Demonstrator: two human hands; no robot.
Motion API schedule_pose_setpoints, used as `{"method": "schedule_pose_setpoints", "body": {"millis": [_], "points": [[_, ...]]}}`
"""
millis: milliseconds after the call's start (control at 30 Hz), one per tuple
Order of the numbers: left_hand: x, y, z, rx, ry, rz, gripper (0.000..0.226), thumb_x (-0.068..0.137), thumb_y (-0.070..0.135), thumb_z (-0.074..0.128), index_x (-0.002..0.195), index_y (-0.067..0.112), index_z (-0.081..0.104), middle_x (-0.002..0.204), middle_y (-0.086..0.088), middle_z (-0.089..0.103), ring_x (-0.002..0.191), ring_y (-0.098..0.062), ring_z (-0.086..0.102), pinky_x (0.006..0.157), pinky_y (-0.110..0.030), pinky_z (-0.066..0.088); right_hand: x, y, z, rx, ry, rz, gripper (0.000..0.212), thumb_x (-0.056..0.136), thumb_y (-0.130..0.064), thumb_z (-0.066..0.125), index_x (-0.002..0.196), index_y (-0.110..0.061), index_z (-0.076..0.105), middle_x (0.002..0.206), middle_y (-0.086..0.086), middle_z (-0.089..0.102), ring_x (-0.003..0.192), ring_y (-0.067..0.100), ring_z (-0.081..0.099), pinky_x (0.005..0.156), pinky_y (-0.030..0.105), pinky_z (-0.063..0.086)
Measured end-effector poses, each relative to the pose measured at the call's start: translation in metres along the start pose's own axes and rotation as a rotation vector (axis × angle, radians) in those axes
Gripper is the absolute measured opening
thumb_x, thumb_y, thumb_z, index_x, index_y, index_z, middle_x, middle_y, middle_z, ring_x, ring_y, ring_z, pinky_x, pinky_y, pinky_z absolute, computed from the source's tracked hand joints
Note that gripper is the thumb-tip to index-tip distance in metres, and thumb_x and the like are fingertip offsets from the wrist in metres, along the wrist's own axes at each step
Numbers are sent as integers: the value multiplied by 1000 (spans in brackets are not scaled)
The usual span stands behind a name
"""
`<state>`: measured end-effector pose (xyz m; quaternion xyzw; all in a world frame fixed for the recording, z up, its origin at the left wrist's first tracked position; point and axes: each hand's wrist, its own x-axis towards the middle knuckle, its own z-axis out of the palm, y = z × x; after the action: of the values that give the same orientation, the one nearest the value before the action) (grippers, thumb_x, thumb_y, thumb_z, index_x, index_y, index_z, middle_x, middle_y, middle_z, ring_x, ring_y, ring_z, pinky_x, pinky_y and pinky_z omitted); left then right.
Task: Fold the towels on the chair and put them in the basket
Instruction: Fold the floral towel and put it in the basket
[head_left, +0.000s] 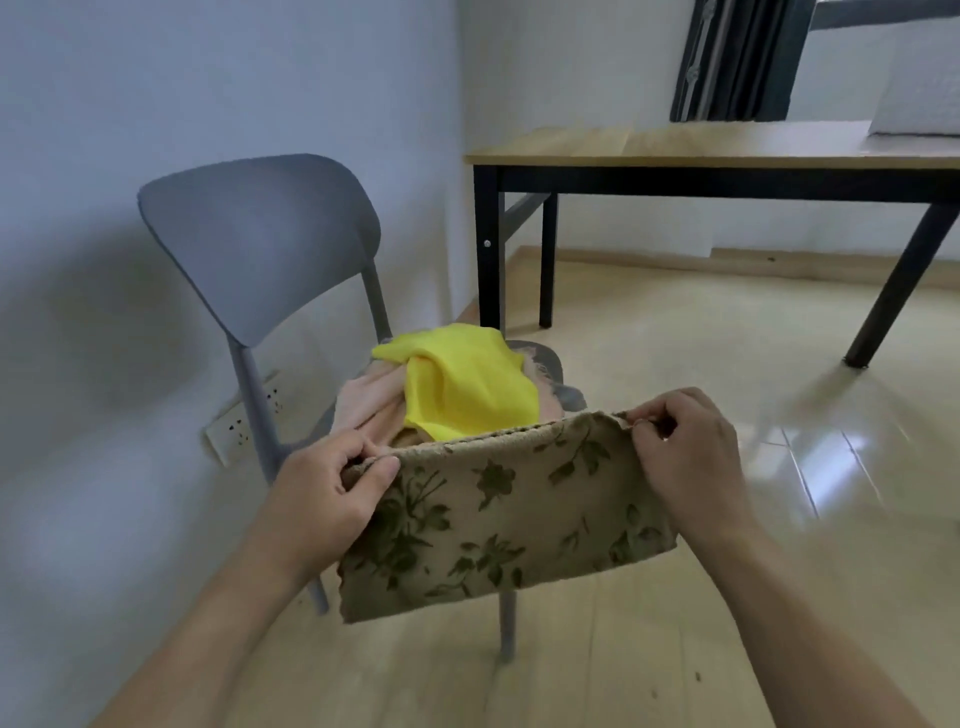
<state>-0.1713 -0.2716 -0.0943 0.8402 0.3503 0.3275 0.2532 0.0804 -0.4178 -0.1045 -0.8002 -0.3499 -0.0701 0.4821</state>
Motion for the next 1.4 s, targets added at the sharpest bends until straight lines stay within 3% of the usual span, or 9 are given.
{"method": "schedule_pose_setpoints", "body": {"millis": [167, 333, 433, 567, 667, 833, 967, 1100, 1400], "points": [[3, -3, 14, 83, -29, -39, 35, 88, 20, 64, 60, 19, 43, 51, 5, 44, 48, -10, 42, 48, -21, 30, -6, 9, -3, 274, -73, 355, 20, 86, -4, 52, 76, -14, 66, 84, 2, 64, 82, 18, 56, 69, 30, 45], [7, -7, 19, -22, 6, -109, 22, 89, 15, 63, 74, 19, 48, 68, 1, 56, 61, -10, 49, 56, -25, 37, -6, 20, -1, 616, -226, 635, 22, 89, 2, 50, 98, -12, 64, 97, 8, 61, 92, 22, 55, 93, 41, 48], [6, -6, 21, -4, -42, -117, 12, 92, 19, 60, 90, 30, 58, 90, 7, 64, 81, -9, 56, 67, -24, 42, -3, 20, -1, 533, -190, 532, 28, 88, 4, 51, 107, -13, 62, 100, 4, 60, 93, 18, 56, 83, 31, 50], [7, -2, 19, 75, -103, -136, 12, 97, 26, 51, 88, 30, 58, 82, -8, 66, 78, -20, 59, 69, -39, 47, -6, 20, 3, -4, -182, 255, 26, 91, -3, 48, 108, -13, 66, 104, 3, 62, 98, 21, 57, 80, 27, 44], [7, 3, 19, 68, -91, -112, 15, 98, 24, 48, 85, 29, 53, 78, -4, 61, 74, -9, 54, 64, -29, 40, -4, 22, 6, -135, -230, 213, 23, 94, -7, 44, 103, -10, 65, 105, 9, 59, 96, 25, 54, 81, 32, 44], [10, 7, 22, -152, 23, -190, 19, 99, 15, 47, 83, 22, 54, 72, 0, 52, 66, -7, 46, 58, -21, 36, -2, 16, 4, 117, -298, 283, 22, 101, -27, 35, 92, -17, 53, 91, 0, 55, 78, 13, 50, 62, 30, 38], [14, 15, 25, -296, 110, -271, 23, 98, 8, 44, 86, 17, 61, 79, -1, 59, 70, -9, 50, 60, -16, 40, -1, 14, 9, 302, -266, 321, 35, 100, -39, 37, 87, -11, 54, 82, 0, 50, 73, 15, 45, 66, 35, 39], [17, 27, 25, -231, 91, -233, 10, 89, 16, 59, 80, 17, 62, 75, 2, 60, 70, -13, 53, 59, -23, 40, 0, 7, 9, 443, -250, 288, 29, 100, -30, 43, 78, -16, 55, 72, -2, 51, 67, 14, 46, 60, 31, 37], [14, 27, 28, -102, 60, -9, 33, 89, 24, 65, 70, 22, 37, 62, -2, 38, 57, -16, 37, 54, -31, 32, 0, 13, 6, 376, -206, 223, 22, 99, -13, 39, 90, -19, 57, 89, 2, 59, 80, 17, 51, 73, 37, 44]]}}
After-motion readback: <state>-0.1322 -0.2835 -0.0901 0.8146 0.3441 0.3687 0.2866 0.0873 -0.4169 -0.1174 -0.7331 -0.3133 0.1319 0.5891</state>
